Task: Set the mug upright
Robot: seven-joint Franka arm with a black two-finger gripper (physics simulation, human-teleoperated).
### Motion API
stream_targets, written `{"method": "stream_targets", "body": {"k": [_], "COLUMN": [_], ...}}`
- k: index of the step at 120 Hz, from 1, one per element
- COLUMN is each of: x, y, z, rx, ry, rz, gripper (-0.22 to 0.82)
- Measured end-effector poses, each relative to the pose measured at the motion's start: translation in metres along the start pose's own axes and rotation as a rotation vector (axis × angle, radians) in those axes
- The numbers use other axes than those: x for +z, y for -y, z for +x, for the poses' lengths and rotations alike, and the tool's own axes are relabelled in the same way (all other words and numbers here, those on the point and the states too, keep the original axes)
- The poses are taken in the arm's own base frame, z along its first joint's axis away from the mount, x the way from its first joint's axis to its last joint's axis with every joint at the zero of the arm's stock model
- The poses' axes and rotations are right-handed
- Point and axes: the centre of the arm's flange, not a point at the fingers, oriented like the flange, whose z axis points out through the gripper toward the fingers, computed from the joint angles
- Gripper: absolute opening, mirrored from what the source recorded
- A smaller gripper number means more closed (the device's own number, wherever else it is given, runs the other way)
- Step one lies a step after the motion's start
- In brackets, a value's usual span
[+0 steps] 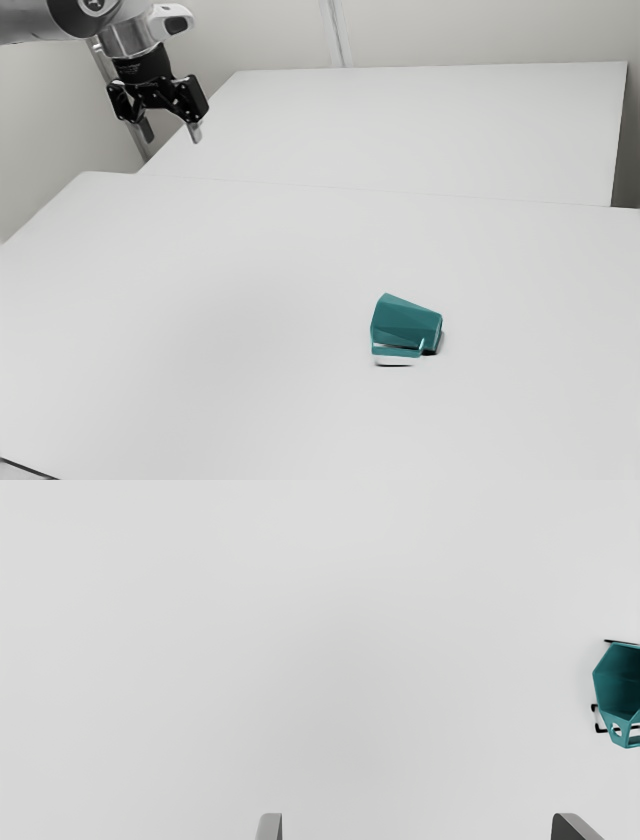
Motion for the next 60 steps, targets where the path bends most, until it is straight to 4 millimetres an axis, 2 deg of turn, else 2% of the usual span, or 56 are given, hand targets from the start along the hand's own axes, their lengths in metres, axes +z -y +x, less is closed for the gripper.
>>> {"method": "stream_targets", "body": {"k": [20, 34, 44, 60], "x": [-0.001, 0.003, 0.014, 0.043], "y": [-0.005, -0.012, -0.016, -0.019], "z": [-0.001, -0.001, 0.002, 0.009], "rx": [0.009, 0.022, 0.027, 0.032], "ry": [-0.001, 0.007, 0.015, 0.025], "rz": [-0.006, -0.082, -0.161, -0.294], "gripper": [0.59, 0.59, 0.59, 0.59]}}
